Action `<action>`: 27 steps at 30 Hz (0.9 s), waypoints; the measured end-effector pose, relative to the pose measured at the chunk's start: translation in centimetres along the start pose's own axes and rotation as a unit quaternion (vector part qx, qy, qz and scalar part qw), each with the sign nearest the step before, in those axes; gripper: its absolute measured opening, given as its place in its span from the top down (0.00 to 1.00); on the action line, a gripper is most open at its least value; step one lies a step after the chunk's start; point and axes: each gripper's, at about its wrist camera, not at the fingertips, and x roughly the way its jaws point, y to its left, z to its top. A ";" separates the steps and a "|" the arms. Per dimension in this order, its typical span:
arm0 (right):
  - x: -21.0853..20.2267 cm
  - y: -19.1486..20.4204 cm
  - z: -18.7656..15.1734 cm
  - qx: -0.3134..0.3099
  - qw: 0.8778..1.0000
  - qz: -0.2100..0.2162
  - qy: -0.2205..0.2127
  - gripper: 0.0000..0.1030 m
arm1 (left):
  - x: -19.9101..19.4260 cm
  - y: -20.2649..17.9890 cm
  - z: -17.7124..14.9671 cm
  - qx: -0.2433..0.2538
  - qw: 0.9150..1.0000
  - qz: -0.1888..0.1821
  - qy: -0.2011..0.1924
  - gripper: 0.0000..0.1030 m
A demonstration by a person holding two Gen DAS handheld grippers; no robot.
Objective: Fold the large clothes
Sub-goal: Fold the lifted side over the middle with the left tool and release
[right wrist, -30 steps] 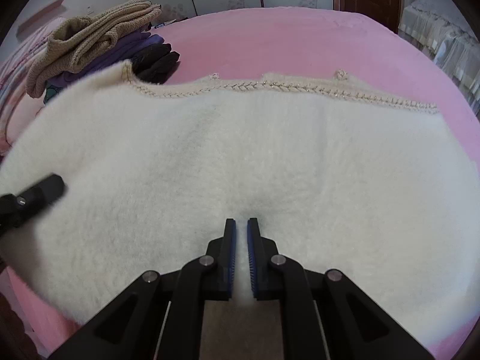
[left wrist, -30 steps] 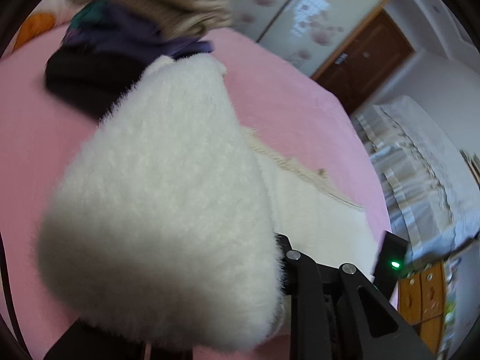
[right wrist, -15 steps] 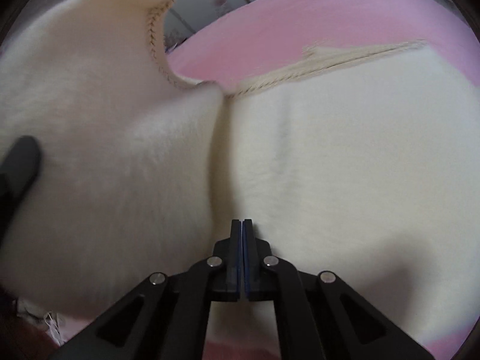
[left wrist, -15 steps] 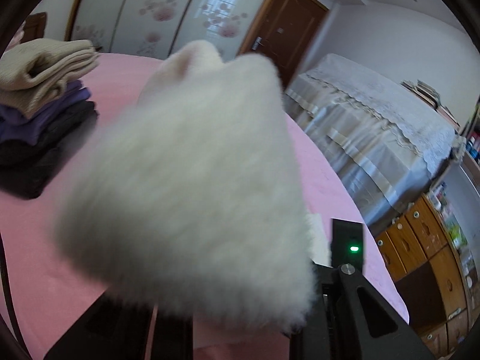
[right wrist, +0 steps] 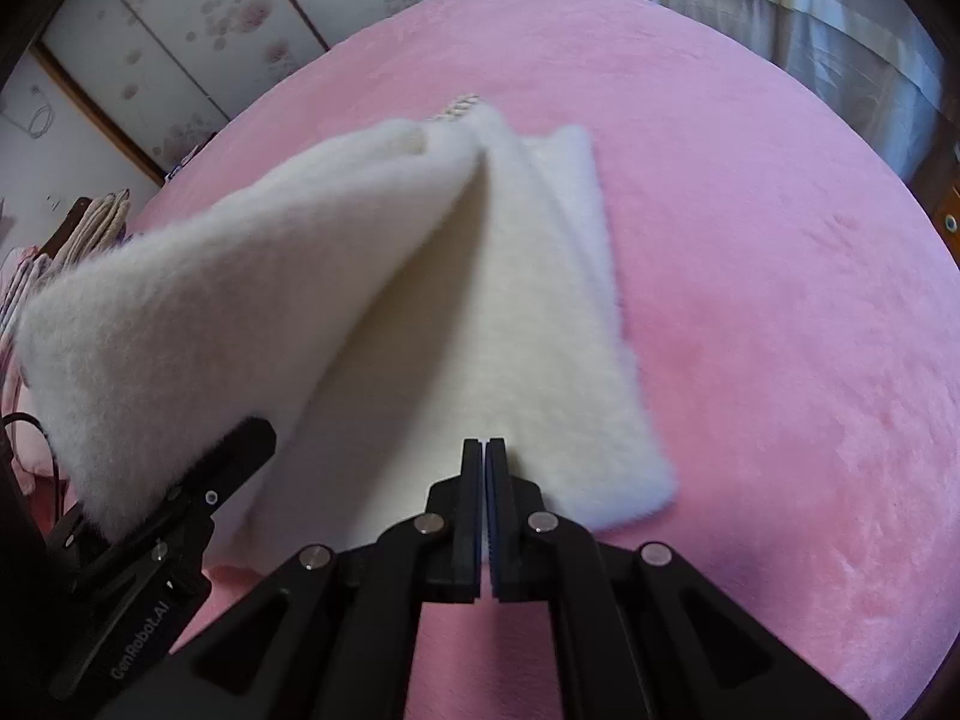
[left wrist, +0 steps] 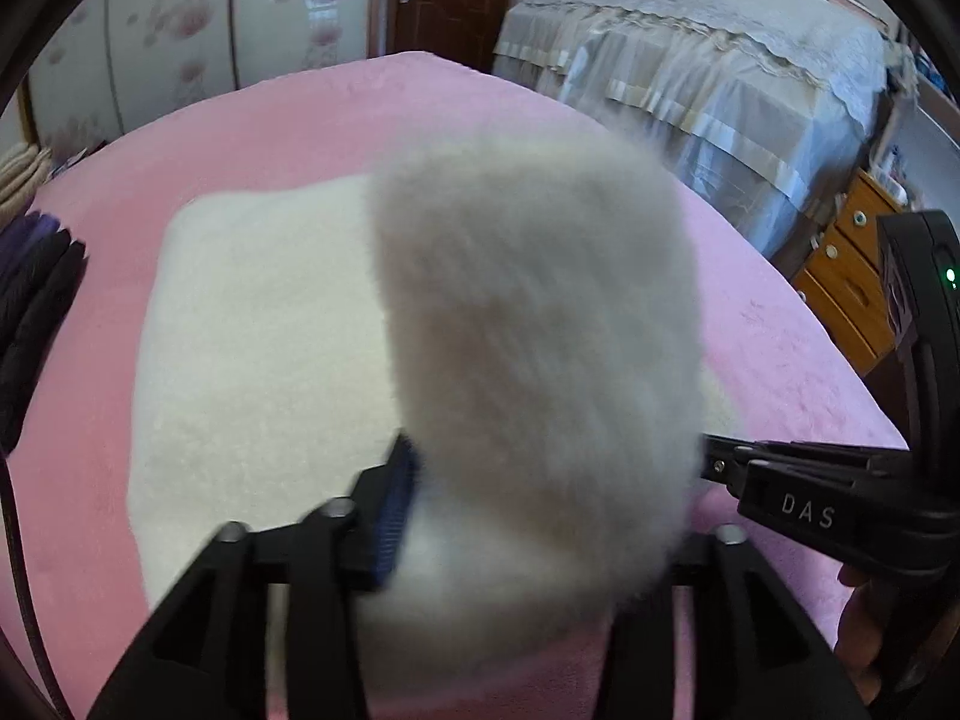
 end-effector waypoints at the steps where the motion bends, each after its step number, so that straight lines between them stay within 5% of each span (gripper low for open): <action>1: -0.3 -0.2 0.0 0.002 1.000 0.001 -0.001 0.99 | 0.0 0.0 0.1 0.001 1.000 -0.009 0.004 0.34; 11: -3.6 -1.2 1.7 0.048 0.998 0.041 0.000 0.98 | -6.0 1.4 -0.1 -0.051 0.996 -0.075 -0.013 0.29; 13: -4.6 -0.8 2.3 0.053 0.997 0.054 -0.002 0.89 | -7.7 2.3 -0.3 -0.076 0.994 -0.073 -0.022 0.28; 18: -7.4 2.4 3.8 0.052 0.993 0.107 -0.021 0.35 | -10.4 6.3 -0.6 -0.144 0.989 -0.023 -0.026 0.27; 23: -8.3 6.8 4.2 0.034 0.991 0.125 -0.017 0.28 | -10.4 10.7 -0.7 -0.197 0.980 0.041 -0.012 0.27; 27: -6.4 10.2 4.6 -0.004 0.995 0.096 0.015 0.28 | -10.4 13.5 -1.8 -0.227 0.972 0.052 -0.007 0.27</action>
